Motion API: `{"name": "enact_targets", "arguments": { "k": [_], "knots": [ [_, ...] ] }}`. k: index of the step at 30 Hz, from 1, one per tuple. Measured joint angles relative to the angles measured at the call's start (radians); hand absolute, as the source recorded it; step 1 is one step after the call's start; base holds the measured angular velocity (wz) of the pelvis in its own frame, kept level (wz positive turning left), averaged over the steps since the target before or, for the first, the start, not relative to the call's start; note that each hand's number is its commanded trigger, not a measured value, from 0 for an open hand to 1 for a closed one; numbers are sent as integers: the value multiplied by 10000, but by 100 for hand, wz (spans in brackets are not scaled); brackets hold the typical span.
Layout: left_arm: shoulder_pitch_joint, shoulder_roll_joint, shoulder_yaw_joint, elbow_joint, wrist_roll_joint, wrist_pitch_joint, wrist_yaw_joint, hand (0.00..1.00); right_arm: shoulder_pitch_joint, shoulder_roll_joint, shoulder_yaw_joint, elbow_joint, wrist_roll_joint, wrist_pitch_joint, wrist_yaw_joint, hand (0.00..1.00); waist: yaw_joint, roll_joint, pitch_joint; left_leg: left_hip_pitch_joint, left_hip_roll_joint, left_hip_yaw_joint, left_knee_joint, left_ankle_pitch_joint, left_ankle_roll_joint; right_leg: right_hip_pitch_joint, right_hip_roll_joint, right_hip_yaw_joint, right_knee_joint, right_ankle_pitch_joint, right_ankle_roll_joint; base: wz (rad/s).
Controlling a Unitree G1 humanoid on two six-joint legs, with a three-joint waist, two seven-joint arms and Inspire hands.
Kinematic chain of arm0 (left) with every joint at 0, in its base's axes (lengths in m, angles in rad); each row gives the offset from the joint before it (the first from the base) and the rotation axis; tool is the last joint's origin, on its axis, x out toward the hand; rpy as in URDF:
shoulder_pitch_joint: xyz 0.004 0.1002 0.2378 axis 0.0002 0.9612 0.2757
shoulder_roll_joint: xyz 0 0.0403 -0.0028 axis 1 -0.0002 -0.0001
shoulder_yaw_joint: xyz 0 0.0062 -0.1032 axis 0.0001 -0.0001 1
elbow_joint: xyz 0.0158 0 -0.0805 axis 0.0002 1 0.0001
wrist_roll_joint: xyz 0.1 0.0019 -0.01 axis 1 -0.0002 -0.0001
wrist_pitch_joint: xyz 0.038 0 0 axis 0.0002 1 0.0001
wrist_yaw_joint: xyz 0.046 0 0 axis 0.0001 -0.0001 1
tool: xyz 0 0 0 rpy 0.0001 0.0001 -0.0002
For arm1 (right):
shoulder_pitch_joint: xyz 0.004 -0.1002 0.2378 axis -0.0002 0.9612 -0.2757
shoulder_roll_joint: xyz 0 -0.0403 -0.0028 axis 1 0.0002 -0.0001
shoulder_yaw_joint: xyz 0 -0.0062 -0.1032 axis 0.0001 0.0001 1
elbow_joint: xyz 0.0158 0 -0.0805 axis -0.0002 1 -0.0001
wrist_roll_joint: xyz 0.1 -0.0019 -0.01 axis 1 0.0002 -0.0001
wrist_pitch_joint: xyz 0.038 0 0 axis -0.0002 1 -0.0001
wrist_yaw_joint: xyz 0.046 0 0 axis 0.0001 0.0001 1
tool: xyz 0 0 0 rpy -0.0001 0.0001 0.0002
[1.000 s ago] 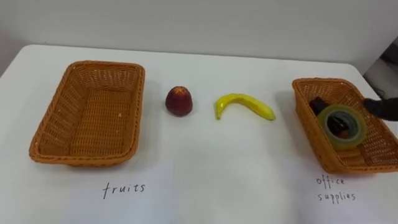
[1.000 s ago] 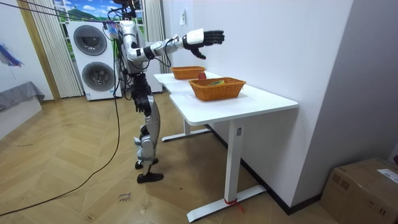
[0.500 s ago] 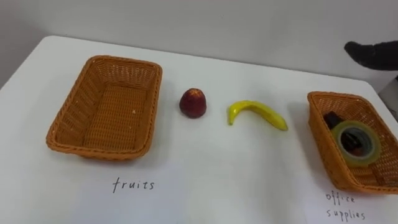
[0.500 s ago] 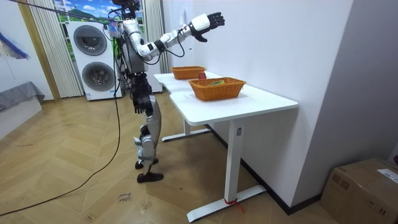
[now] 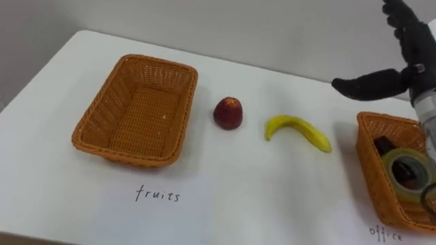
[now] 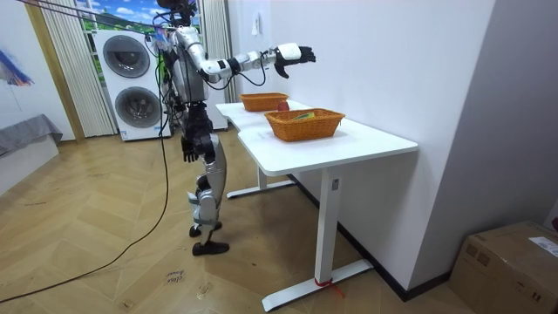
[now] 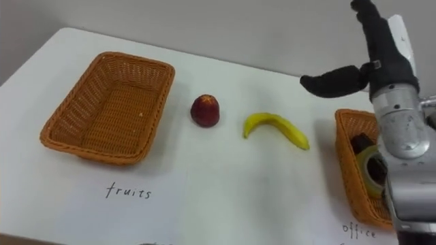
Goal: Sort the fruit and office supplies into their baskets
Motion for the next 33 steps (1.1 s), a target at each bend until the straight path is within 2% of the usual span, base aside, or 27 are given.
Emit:
{"name": "enact_targets", "arguments": {
  "k": [2, 4, 6, 12, 16, 21, 29, 33],
  "knots": [
    [-44, 64, -136, 9, 5, 1, 2, 0, -86, -188, 351, 439, -51, 1, 202, 0, 168, -136, -11, -147, -18, -87, 18, 0, 0, -92, -13, -41, 4, 3, -2, 12],
    [-219, 113, -168, 21, -3, 5, 0, 0, -456, -190, 795, 995, -88, 1, 237, 0, 274, -239, 22, -462, -21, -129, 195, -2, 3, -301, -8, -52, -19, 14, -16, 8],
    [-333, 203, -245, 83, 3, -16, -1, 0, -796, -189, 1155, 1410, -55, -3, 314, 0, 329, -258, 31, -703, -6, -147, 327, -2, 3, -444, 4, -58, -54, 43, -55, 5],
    [-597, 441, -739, 138, -5, -28, -82, 0, -1255, -189, 1551, 2368, 381, -215, 314, 0, 559, -176, 89, -1285, 66, -156, 629, 3, 2, -869, 36, -35, -141, 196, -121, 1],
    [-717, 446, -896, 151, 11, -31, -77, 0, -1284, -190, 1908, 2600, 278, -222, 358, 0, 554, -142, 114, -1473, 79, -156, 645, 3, 1, -1016, 31, -83, -138, 234, -129, 0],
    [-862, 446, -1164, 137, 8, -80, -60, 0, -1299, -227, 2122, 2787, -95, -257, 467, 0, 525, -153, 105, -1658, 85, -144, 677, 4, 2, -1190, 20, -191, -141, 243, -134, 0],
    [-866, 438, -1311, 140, 7, -119, 64, 0, -1540, -232, 2122, 3187, -501, -389, 494, 0, 523, -74, 150, -1684, 108, -145, 807, 3, 1, -1197, 8, -228, -162, 243, -133, 0],
    [-865, 433, -1304, 137, 13, -91, 72, 0, -1540, -232, 2122, 3214, -565, -388, 495, 0, 523, -13, 134, -1670, 115, -132, 806, 2, -1, -1189, 16, -231, -154, 246, -138, 0]
  ]
}}
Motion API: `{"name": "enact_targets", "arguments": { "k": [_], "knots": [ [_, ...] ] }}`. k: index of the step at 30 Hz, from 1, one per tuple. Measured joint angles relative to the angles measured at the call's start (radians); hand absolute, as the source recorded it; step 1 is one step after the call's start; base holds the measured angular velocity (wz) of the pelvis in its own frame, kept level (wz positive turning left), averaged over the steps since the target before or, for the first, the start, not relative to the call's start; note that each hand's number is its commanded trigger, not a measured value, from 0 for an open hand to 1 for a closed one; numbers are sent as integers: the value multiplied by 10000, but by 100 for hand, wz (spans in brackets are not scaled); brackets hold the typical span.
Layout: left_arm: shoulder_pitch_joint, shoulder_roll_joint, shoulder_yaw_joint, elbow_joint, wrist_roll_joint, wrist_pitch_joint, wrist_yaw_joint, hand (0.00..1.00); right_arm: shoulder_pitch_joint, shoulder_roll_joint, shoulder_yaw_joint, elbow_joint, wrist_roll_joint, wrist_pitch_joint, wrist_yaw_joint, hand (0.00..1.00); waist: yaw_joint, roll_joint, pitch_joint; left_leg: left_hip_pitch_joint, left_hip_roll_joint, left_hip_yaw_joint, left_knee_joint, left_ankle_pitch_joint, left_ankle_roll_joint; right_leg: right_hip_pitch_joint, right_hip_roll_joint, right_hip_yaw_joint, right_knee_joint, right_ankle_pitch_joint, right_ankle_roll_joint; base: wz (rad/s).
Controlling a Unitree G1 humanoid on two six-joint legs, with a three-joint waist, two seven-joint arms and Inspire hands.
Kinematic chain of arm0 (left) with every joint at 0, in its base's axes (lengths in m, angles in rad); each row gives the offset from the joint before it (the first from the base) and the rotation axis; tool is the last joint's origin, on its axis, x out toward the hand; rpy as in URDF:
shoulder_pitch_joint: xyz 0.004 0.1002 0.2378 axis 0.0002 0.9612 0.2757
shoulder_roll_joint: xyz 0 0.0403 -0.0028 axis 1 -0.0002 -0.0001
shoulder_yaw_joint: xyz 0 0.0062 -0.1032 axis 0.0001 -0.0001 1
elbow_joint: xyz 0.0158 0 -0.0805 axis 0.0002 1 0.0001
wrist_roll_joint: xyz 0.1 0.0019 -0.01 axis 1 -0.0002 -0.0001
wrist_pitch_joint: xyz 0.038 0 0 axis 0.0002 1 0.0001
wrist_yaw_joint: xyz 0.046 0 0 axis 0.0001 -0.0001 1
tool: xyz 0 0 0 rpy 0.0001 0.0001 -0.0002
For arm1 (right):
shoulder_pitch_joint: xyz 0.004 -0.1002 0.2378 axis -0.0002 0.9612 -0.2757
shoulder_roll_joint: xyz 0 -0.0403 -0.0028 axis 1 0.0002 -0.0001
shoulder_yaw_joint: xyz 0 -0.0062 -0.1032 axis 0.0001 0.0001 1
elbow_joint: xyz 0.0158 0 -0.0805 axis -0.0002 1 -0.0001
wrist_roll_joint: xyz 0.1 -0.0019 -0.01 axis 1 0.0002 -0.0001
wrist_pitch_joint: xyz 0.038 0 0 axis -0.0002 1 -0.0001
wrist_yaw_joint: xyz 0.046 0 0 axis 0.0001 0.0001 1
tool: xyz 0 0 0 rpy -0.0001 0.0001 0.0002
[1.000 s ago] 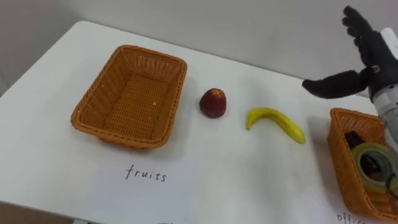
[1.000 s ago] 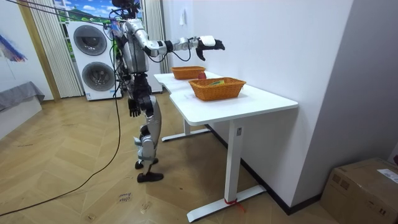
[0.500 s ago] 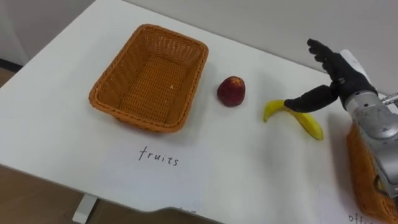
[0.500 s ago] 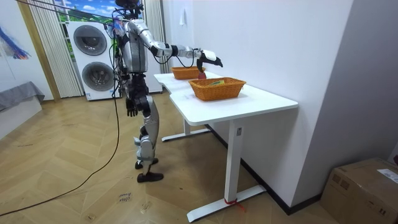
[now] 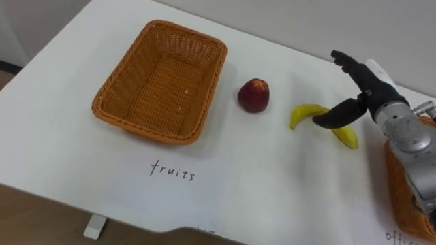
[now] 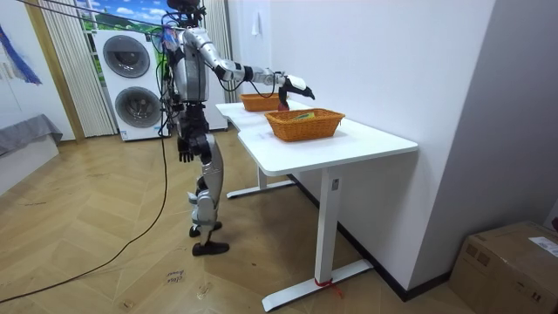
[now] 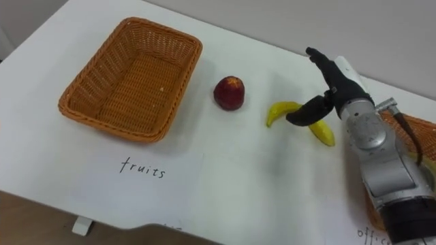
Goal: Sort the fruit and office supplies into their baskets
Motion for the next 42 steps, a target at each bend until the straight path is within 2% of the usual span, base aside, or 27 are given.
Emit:
{"name": "enact_targets", "arguments": {
  "k": [6, 10, 12, 16, 28, 34, 42],
  "knots": [
    [2, -5, -5, 0, 0, 144, 0, 0, 0, -6, 3, 6, -369, 2, 168, 0, 24, 56, -26, 51, 4, 9, -80, 1, -1, 18, 24, 19, 15, 9, -14, 0],
    [3, -4, -4, 0, 0, 180, 35, 0, 0, -6, 4, 8, -369, 5, 335, 0, 25, 102, -78, 110, 2, 13, -113, 6, -6, 60, 23, 18, 15, 10, -15, 0],
    [7, -5, -6, 9, 1, 180, 63, 0, 0, -5, 25, 54, -411, 4, 375, 0, 35, 150, -52, 236, 1, 13, -158, 10, -11, 172, 22, 19, 5, 9, -14, 0],
    [13, -2, -12, 7, 0, 160, 63, 0, 0, -5, 52, 360, -725, 3, 514, 0, 56, 141, -76, 295, 0, 15, -237, 20, -25, 200, 8, 19, 4, 9, -14, 0],
    [-4, 5, -8, 2, -3, 70, 60, 0, 0, -4, 470, 501, -1426, 3, 714, 0, 58, 92, -85, 208, -7, -14, -303, 35, -36, 119, 14, -5, -4, 9, -14, 0],
    [-7, 5, -22, 14, -19, 15, 54, 0, 0, -6, 496, 496, -1543, -3, 782, 0, 62, 101, -78, 138, -17, -100, -283, 35, -36, 108, -1, -230, -5, 9, -13, 4],
    [-13, 19, -211, 7, -23, -130, 60, 0, -2, -6, 990, 851, -1542, -76, 913, 0, 256, 146, -40, 94, -20, -157, -190, 35, -36, 96, -19, -272, -4, 9, -13, 0]
  ]
}}
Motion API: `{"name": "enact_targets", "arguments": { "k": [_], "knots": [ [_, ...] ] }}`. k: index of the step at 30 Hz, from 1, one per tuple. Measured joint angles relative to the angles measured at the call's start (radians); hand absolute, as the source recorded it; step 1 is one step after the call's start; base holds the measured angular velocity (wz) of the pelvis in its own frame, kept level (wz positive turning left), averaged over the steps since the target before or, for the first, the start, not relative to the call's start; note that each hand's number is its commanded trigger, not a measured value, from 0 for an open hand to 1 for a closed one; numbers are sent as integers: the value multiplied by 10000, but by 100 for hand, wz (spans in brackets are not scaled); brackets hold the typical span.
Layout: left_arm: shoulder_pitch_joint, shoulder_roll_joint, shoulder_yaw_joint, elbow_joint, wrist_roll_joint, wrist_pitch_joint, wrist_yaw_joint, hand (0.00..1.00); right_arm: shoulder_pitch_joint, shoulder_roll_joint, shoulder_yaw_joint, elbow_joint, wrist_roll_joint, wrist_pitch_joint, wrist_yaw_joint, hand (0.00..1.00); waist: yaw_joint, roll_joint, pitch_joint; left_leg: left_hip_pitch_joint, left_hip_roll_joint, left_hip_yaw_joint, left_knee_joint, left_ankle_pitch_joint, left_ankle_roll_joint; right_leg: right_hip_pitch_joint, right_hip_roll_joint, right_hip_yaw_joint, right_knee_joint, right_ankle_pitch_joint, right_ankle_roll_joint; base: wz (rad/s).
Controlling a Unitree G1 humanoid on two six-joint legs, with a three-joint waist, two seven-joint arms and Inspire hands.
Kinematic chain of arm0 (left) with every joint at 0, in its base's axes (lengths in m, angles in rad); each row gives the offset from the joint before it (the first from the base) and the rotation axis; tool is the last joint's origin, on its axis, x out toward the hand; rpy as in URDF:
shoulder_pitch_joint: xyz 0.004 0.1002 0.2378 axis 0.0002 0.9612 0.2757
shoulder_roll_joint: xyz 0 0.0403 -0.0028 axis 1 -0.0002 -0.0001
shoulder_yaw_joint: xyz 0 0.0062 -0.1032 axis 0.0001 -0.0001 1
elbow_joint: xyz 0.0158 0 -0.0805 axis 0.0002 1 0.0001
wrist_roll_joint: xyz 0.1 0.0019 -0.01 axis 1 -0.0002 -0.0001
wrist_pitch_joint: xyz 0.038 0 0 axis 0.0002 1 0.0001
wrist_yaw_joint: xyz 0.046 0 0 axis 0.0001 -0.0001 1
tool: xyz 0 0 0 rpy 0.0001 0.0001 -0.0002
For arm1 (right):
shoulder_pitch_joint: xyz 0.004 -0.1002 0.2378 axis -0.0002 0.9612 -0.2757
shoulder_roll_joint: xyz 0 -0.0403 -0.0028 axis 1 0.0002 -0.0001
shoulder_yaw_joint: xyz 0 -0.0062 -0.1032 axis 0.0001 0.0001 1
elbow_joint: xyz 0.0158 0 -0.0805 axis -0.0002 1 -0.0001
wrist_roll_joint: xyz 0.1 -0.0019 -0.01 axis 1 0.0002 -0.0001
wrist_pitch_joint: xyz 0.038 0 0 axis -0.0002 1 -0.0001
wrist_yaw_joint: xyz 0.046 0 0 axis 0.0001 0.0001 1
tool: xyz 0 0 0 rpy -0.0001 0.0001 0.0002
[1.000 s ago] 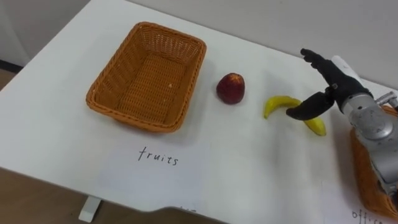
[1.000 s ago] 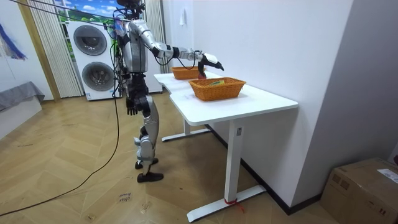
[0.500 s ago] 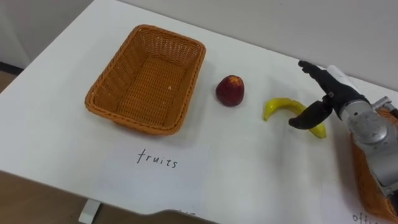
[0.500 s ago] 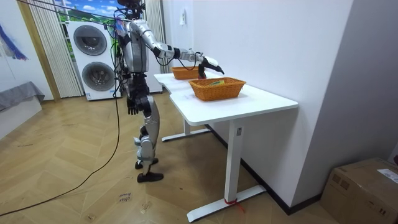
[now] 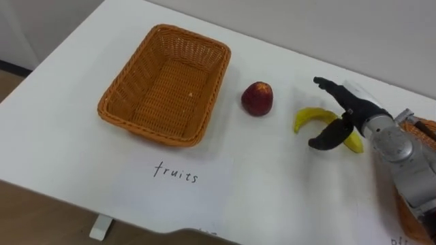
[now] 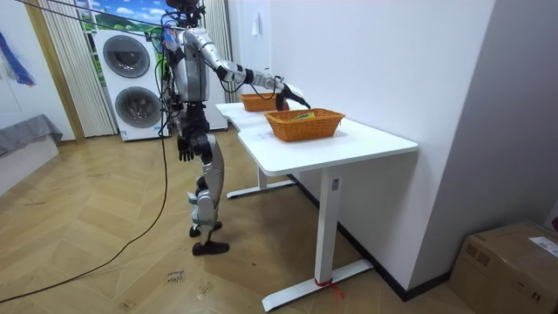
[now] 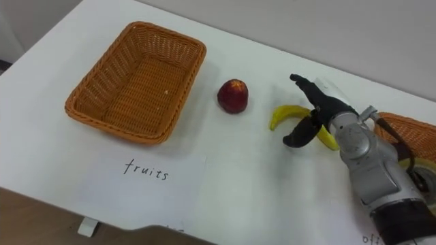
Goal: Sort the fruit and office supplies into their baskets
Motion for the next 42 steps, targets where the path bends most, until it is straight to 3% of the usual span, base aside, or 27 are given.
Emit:
{"name": "enact_targets", "arguments": {
  "k": [10, 17, 38, 42],
  "knots": [
    [1, 6, -11, 32, -206, -8, -64, 0, -6, -1, 236, 350, -15, 0, 68, 0, 25, -142, 74, -90, -68, -160, 27, 13, 11, 18, 13, -188, 0, 0, 1, 4],
    [0, 16, -11, 143, -210, -6, -71, 0, -6, 0, 245, 355, -307, -8, 66, 0, 70, -126, 90, -119, -88, -230, 44, 20, 27, 17, 5, -244, -7, 2, 4, 3],
    [-28, 126, 5, -11, -185, 83, -348, 0, -83, -53, 235, 1167, -666, 15, -16, 0, 209, -201, 11, -168, -82, -253, 118, 23, 23, 21, 10, -273, -16, 2, 4, 0],
    [-95, 125, 6, -6, -189, 229, -383, 0, -187, -54, 235, 1424, -1038, 28, 76, 0, 258, -169, 32, -174, -103, -395, 225, 23, 24, 106, -6, -438, -16, 2, 4, 9]
  ]
}}
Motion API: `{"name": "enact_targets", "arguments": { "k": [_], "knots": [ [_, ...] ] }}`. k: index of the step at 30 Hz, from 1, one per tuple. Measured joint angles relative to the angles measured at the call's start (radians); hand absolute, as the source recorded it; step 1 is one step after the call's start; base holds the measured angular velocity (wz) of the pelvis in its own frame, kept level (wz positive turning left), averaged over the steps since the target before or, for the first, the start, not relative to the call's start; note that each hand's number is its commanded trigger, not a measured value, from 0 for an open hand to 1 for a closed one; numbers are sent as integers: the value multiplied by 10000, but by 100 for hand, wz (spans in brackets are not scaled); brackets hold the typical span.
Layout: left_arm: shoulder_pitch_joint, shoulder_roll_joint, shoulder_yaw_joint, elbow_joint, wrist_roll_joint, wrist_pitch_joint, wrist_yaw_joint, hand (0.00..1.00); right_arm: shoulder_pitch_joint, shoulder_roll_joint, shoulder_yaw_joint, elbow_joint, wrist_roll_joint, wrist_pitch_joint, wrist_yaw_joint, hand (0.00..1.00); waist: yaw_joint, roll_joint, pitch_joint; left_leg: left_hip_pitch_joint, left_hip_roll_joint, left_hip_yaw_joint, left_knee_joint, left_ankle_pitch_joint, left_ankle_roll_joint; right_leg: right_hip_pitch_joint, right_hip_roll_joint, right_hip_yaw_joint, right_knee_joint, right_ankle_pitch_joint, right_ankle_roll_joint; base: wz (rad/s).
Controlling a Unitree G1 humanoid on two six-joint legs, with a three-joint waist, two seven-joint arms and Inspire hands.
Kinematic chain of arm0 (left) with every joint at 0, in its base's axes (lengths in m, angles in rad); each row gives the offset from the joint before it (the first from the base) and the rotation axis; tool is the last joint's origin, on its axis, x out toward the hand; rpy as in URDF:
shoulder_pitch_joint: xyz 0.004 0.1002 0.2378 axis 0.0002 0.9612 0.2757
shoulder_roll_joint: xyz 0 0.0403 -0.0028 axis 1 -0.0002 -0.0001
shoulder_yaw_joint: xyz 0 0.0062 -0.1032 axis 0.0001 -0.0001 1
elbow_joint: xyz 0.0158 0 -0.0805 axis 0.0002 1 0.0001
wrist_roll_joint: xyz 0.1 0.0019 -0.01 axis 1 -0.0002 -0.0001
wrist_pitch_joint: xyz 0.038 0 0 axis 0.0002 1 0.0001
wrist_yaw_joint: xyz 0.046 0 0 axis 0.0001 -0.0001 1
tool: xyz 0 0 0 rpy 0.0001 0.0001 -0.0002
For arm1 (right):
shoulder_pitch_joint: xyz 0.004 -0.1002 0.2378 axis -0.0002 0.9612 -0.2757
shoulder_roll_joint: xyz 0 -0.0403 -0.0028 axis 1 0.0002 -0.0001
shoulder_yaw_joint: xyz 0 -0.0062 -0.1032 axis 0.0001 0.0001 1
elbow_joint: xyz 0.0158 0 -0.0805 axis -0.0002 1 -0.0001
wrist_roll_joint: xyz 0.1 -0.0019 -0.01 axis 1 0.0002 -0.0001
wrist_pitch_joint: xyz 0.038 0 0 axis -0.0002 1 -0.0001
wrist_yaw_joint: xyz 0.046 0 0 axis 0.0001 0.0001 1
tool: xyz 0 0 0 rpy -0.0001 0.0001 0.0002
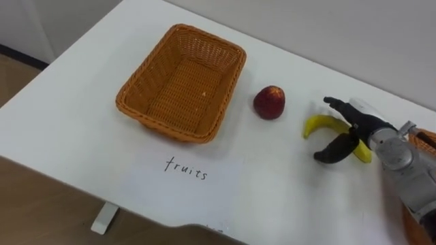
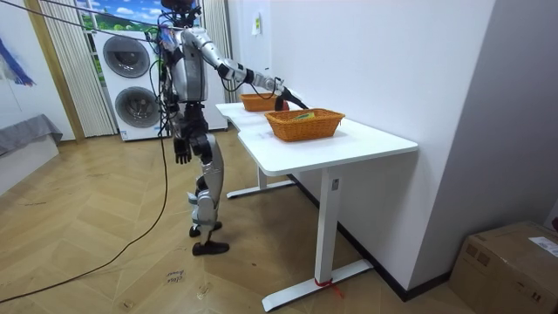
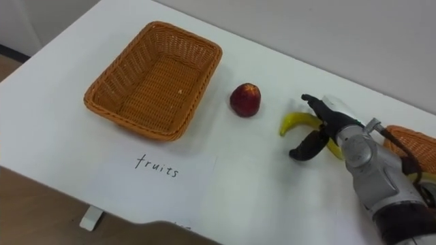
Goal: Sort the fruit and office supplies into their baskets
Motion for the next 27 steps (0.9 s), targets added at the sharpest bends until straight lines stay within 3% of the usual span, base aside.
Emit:
{"name": "enact_targets", "arguments": {
  "k": [10, 18, 23, 24, 25, 26, 27],
  "knots": [
    [72, 18, -2, 0, 10, 104, -11, 0, -467, -31, 71, 831, -190, 33, 404, 0, 88, 31, 7, -40, -28, -79, 71, 26, 14, 50, -14, -97, 12, 1, -1, 2],
    [-112, 103, 7, 28, 17, 215, -133, 0, -511, -34, 73, 1107, -238, 145, 1004, 0, 95, 15, -96, -12, -29, -158, 139, 26, 15, 105, -14, -187, 12, 3, 0, 2],
    [-148, 212, 6, 31, 8, 215, -201, 0, -512, -35, 100, 1285, -230, 178, 1487, 0, 151, -12, -93, -14, -40, -208, 170, 26, 14, 157, -17, -232, 24, 5, 0, 2],
    [-151, 250, 7, 29, 13, 216, -199, 0, -512, -69, 203, 1290, -222, 219, 1632, 32, 266, -22, -92, -10, -36, -198, 172, 26, 13, 153, -15, -226, 25, 9, -7, -3],
    [-178, 269, 6, 21, 13, 216, -196, 0, -512, -172, 367, 1296, -218, 228, 1790, 76, 293, -40, -91, -11, -35, -200, 181, 25, 13, 155, -16, -228, 28, 10, -8, 0],
    [-194, 274, 5, 15, 13, 213, -195, 0, -512, -203, 387, 1300, -218, 228, 1862, 100, 315, -53, -88, -11, -35, -201, 187, 25, 13, 156, -17, -229, 32, 10, -8, 0],
    [-216, 281, 7, 0, 13, 205, -193, 0, -513, -211, 390, 1354, -225, 243, 1946, 100, 360, -88, -74, -18, -34, -209, 201, 25, 13, 155, -15, -233, 33, 10, -9, 3]
  ]
}}
